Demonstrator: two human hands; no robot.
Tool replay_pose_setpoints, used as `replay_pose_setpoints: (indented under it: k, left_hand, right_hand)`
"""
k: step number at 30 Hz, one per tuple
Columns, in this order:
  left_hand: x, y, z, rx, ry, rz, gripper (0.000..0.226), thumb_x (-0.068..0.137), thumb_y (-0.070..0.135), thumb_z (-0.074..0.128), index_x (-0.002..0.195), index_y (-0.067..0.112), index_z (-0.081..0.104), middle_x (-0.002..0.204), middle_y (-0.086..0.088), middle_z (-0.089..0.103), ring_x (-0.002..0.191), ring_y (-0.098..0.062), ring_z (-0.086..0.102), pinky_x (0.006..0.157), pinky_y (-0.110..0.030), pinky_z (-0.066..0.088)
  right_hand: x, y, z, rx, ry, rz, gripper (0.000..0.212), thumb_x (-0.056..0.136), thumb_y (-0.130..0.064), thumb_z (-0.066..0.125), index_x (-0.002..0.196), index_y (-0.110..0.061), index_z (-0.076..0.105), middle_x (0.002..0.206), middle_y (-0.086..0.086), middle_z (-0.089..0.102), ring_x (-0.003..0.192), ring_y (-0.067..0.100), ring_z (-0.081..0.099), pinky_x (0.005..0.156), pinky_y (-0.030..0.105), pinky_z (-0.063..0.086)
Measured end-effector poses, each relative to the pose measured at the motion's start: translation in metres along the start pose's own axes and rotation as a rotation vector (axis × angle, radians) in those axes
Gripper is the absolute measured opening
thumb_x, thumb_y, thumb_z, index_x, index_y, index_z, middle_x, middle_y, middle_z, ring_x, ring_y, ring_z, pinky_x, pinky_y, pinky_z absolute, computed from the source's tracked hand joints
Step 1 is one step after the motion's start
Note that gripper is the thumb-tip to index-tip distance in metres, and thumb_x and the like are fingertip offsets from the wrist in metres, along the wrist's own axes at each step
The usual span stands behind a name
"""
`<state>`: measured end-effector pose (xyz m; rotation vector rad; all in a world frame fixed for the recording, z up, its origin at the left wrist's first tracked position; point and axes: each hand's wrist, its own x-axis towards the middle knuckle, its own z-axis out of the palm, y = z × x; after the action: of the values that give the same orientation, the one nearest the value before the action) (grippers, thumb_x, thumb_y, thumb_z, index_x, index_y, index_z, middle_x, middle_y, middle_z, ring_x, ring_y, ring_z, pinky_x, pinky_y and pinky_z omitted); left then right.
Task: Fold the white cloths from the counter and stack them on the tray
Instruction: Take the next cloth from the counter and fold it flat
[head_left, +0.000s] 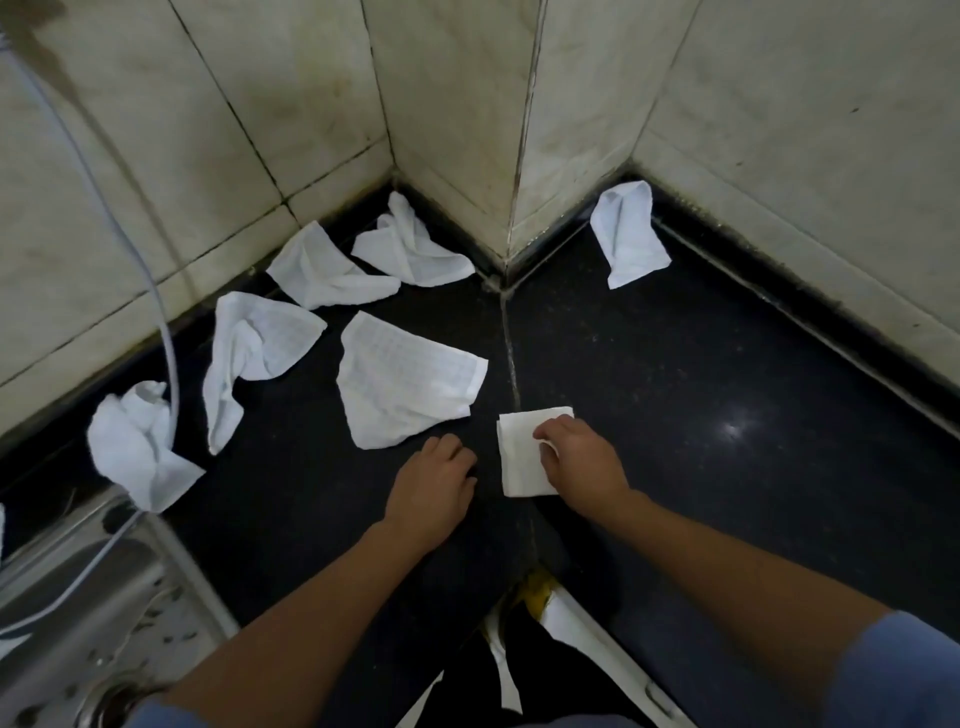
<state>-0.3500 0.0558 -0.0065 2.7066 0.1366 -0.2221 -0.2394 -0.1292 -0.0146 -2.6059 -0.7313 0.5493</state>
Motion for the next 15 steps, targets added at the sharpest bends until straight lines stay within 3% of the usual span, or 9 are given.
replay_pose_setpoints:
  k: [2,4,6,8,10,15]
  left_hand:
    - [0.015,0.018,0.007,0.041,-0.035,0.096,0.036,0.092,0.027,0.054,0.125,0.014,0.057,0.134,-0.007,0.047,0.12,-0.024,0.046,0.092,-0.036,0.044]
    - [0.029,0.032,0.016,0.122,-0.132,0.128,0.048,0.096,0.031,0.047,0.14,0.015,0.04,0.153,-0.009,0.027,0.139,-0.025,0.026,0.106,-0.039,0.034]
    - [0.038,0.033,0.025,0.224,-0.237,0.113,0.056,0.098,0.033,0.042,0.148,0.014,0.025,0.159,-0.009,0.008,0.146,-0.025,0.008,0.114,-0.043,0.024]
    - [0.038,0.024,0.033,0.298,-0.283,0.106,0.06,0.098,0.032,0.04,0.15,0.013,0.016,0.16,-0.008,-0.002,0.147,-0.025,0.0,0.116,-0.044,0.018]
    - [0.032,0.013,0.038,0.313,-0.281,0.11,0.063,0.098,0.033,0.039,0.151,0.015,0.011,0.16,-0.005,-0.005,0.147,-0.025,-0.001,0.116,-0.045,0.016]
    - [0.028,0.012,0.038,0.328,-0.296,0.087,0.063,0.099,0.036,0.037,0.152,0.017,0.008,0.16,0.0,-0.006,0.147,-0.024,-0.002,0.117,-0.044,0.015]
  right_hand:
    - [0.0,0.01,-0.001,-0.218,0.007,-0.143,0.037,0.093,-0.018,0.054,0.13,-0.014,0.055,0.135,0.005,0.053,0.124,0.024,0.048,0.089,0.036,0.048]
    - [-0.001,0.018,0.004,-0.346,-0.018,-0.225,0.052,0.093,-0.026,0.056,0.141,-0.01,0.044,0.15,0.01,0.039,0.138,0.027,0.038,0.096,0.044,0.047]
    - [-0.003,0.032,0.009,-0.424,-0.172,-0.191,0.065,0.099,-0.04,0.038,0.152,-0.008,0.017,0.16,0.008,0.007,0.148,0.023,0.012,0.11,0.047,0.033]
    - [-0.008,0.051,0.014,-0.495,-0.266,-0.138,0.069,0.098,-0.05,0.012,0.151,-0.011,-0.007,0.156,0.004,-0.019,0.148,0.019,-0.009,0.116,0.047,0.015]
    - [-0.012,0.066,0.014,-0.528,-0.247,-0.14,0.07,0.094,-0.053,0.004,0.148,-0.011,-0.011,0.155,0.004,-0.02,0.147,0.018,-0.01,0.117,0.05,0.01]
    - [-0.009,0.075,0.006,-0.607,-0.277,-0.215,0.073,0.095,-0.056,0.01,0.152,-0.01,0.006,0.161,0.008,-0.004,0.148,0.023,-0.004,0.117,0.055,0.009]
